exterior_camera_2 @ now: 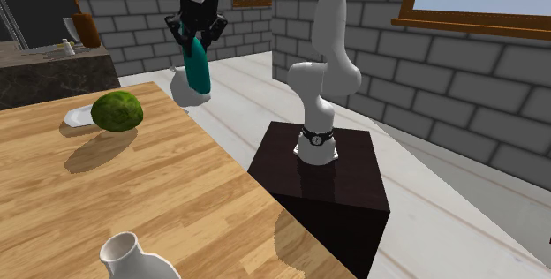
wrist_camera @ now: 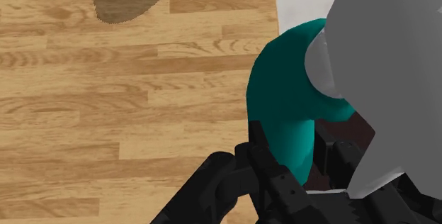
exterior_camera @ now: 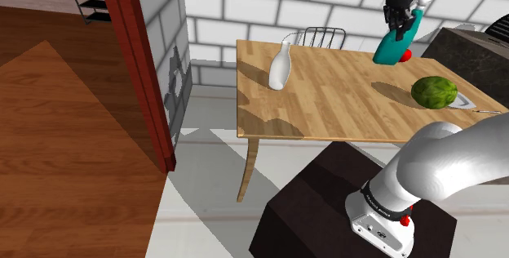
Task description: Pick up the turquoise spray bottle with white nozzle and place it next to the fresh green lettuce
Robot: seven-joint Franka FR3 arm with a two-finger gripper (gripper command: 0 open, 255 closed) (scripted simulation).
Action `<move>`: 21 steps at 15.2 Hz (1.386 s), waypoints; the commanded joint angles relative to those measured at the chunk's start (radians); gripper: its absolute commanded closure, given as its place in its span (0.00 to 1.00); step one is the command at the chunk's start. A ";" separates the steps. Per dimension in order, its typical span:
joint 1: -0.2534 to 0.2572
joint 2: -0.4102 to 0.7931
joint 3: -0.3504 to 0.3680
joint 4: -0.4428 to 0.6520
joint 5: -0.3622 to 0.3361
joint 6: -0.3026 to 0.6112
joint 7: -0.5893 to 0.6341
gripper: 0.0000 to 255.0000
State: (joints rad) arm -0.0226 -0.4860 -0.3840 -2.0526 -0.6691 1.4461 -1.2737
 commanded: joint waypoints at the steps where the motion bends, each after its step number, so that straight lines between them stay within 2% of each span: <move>1: -0.018 -0.024 -0.031 -0.014 -0.029 0.017 -0.041 1.00; 13: -0.115 -0.130 -0.234 -0.040 -0.188 0.124 -0.280 1.00; 21: -0.136 -0.119 -0.416 0.033 -0.258 0.221 -0.452 1.00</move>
State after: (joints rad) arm -0.1601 -0.6128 -0.7734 -2.0313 -0.9208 1.6503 -1.7050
